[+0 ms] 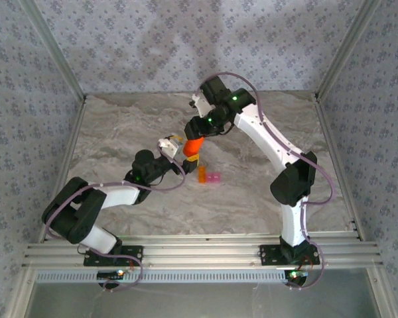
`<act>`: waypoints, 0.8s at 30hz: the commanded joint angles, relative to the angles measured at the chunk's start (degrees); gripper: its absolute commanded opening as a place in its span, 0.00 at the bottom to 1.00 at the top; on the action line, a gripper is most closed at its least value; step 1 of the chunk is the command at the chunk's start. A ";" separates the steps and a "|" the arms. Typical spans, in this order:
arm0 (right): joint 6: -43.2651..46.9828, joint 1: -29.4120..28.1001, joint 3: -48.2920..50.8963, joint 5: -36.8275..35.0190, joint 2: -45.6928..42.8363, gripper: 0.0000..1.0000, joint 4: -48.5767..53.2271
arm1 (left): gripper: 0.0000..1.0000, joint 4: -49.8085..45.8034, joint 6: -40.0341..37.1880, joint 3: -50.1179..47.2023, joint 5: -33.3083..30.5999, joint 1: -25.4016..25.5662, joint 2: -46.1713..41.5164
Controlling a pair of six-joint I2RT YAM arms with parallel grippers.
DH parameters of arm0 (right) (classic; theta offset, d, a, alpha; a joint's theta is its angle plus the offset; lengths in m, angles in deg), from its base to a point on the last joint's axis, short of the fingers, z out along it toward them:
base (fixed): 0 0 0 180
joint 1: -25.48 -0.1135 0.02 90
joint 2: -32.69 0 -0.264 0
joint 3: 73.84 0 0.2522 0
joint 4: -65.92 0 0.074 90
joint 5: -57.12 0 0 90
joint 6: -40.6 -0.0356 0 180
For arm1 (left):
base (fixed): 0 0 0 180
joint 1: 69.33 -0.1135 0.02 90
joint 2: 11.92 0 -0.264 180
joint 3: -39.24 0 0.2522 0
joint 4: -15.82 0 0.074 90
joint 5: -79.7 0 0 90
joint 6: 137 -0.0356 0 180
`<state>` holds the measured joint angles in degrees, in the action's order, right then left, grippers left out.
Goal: Sort the pills into containers
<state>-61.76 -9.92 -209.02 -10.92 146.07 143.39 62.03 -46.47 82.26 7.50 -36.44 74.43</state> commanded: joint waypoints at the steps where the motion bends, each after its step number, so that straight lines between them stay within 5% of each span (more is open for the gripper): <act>1: 1.08 -0.33 0.19 2.18 -0.48 0.45 0.77 | 0.88 2.97 1.95 2.01 3.13 -0.42 0.84; 24: -0.73 -0.38 6.28 5.19 -5.01 0.44 -3.42 | 0.78 1.17 4.71 4.06 5.84 -0.42 5.32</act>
<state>-62.03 -10.09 -202.99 -7.49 143.93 140.15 61.68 -43.08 85.14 12.29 -36.49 78.89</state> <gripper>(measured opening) 0.510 0.785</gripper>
